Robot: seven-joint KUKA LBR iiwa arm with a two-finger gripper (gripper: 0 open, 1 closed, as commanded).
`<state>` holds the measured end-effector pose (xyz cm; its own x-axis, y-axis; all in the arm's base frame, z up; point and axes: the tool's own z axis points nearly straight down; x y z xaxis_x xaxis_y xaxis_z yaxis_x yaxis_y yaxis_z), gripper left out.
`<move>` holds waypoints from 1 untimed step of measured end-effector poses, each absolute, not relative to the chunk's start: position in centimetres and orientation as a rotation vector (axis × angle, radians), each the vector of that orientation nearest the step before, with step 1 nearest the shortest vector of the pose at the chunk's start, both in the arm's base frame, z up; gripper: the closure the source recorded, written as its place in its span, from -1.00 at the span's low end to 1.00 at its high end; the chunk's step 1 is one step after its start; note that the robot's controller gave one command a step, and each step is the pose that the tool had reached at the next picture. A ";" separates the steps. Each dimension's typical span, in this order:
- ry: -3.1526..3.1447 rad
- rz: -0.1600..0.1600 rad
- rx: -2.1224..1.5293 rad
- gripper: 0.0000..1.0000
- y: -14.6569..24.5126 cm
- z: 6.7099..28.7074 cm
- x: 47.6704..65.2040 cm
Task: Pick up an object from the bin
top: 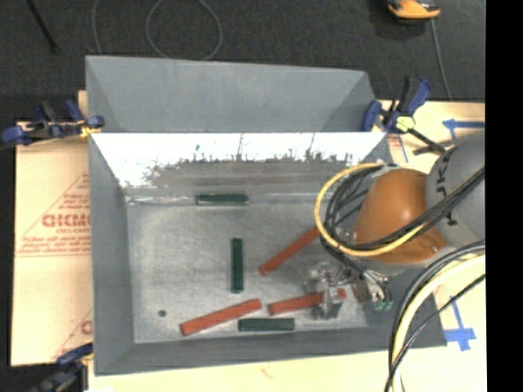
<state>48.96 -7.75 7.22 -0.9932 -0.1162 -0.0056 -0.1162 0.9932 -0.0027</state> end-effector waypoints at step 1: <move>3.123 -0.005 -0.184 1.00 -8.0 29.1 51.1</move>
Offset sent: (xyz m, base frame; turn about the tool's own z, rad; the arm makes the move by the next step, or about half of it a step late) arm 0.0184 -0.0014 0.2138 -0.0055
